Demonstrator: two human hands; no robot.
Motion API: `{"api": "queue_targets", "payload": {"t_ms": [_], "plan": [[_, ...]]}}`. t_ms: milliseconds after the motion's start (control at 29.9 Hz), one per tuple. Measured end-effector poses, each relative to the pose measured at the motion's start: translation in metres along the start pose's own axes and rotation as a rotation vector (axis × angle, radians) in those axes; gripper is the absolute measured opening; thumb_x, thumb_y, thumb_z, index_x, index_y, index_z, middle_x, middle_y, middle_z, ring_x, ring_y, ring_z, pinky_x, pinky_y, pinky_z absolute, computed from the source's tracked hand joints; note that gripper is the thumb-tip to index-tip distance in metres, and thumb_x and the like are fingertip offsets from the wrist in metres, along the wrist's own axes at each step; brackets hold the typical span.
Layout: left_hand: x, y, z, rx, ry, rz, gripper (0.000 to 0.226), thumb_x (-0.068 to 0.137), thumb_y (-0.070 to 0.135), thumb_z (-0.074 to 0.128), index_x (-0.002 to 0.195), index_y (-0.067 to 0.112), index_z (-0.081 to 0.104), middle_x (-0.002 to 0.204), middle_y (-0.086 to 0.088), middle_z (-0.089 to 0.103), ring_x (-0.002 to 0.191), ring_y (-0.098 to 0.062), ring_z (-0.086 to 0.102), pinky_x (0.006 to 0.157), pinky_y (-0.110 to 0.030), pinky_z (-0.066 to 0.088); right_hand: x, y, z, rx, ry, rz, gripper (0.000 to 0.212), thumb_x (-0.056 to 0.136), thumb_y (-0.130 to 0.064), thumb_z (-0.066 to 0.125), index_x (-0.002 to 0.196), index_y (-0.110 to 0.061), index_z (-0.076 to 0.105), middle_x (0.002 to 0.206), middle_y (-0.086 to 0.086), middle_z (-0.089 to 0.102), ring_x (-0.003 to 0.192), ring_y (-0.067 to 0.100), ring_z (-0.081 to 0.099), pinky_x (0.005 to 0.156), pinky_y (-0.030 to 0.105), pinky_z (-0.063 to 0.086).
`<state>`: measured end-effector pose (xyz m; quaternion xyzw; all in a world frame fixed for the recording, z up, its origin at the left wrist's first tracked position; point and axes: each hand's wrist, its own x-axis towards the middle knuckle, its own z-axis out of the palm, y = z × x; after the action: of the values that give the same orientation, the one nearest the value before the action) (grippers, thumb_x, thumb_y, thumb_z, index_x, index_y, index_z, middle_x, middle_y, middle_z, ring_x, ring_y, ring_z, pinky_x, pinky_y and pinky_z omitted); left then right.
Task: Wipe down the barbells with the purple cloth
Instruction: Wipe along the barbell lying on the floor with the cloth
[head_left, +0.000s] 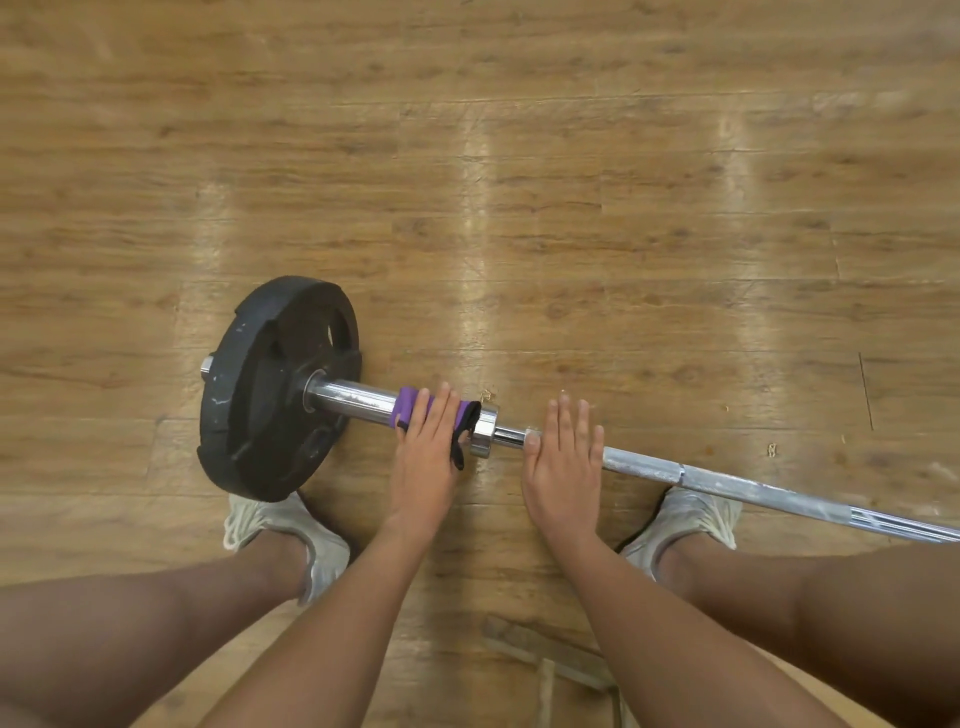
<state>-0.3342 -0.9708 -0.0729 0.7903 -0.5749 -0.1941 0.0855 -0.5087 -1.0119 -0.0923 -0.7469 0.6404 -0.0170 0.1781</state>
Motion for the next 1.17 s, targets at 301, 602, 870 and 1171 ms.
{"api": "queue_targets", "payload": {"t_ms": [301, 602, 870, 1171], "plan": [[0.015, -0.003, -0.007, -0.003, -0.060, 0.009, 0.053, 0.105, 0.021, 0.048, 0.156, 0.015, 0.035, 0.164, 0.002, 0.029, 0.154, -0.019, 0.017, 0.125, -0.045, 0.008, -0.025, -0.004, 0.005, 0.020, 0.019, 0.019, 0.059, 0.108, -0.038, 0.016, 0.158, -0.008, 0.026, 0.167, 0.005, 0.019, 0.156, 0.023, 0.003, 0.125, 0.041, -0.011], [-0.037, 0.003, -0.001, -0.025, 0.001, -0.050, 0.059, 0.104, 0.017, 0.046, 0.159, 0.019, 0.025, 0.166, 0.006, 0.018, 0.155, -0.013, 0.004, 0.126, -0.045, 0.008, -0.034, -0.004, 0.009, 0.015, -0.009, 0.013, 0.059, 0.108, -0.037, 0.016, 0.159, -0.008, 0.022, 0.168, 0.006, 0.013, 0.157, 0.022, -0.003, 0.126, 0.045, -0.002], [-0.020, -0.001, -0.008, -0.023, -0.003, -0.021, 0.052, 0.105, 0.020, 0.046, 0.156, 0.014, 0.034, 0.164, 0.001, 0.029, 0.154, -0.019, 0.014, 0.123, -0.042, 0.002, -0.038, -0.004, 0.011, 0.015, -0.013, 0.017, 0.059, 0.108, -0.037, 0.015, 0.159, -0.007, 0.023, 0.168, 0.007, 0.015, 0.157, 0.023, -0.001, 0.126, 0.047, 0.001], [-0.024, -0.001, -0.009, -0.057, -0.030, 0.032, 0.075, 0.096, 0.002, 0.056, 0.160, 0.016, 0.019, 0.167, 0.004, 0.011, 0.155, -0.015, -0.003, 0.126, -0.045, 0.001, -0.024, -0.007, 0.006, 0.004, -0.031, 0.022, 0.060, 0.107, -0.037, 0.016, 0.158, -0.006, 0.025, 0.167, 0.010, 0.020, 0.156, 0.026, 0.004, 0.126, 0.047, -0.003]]}}
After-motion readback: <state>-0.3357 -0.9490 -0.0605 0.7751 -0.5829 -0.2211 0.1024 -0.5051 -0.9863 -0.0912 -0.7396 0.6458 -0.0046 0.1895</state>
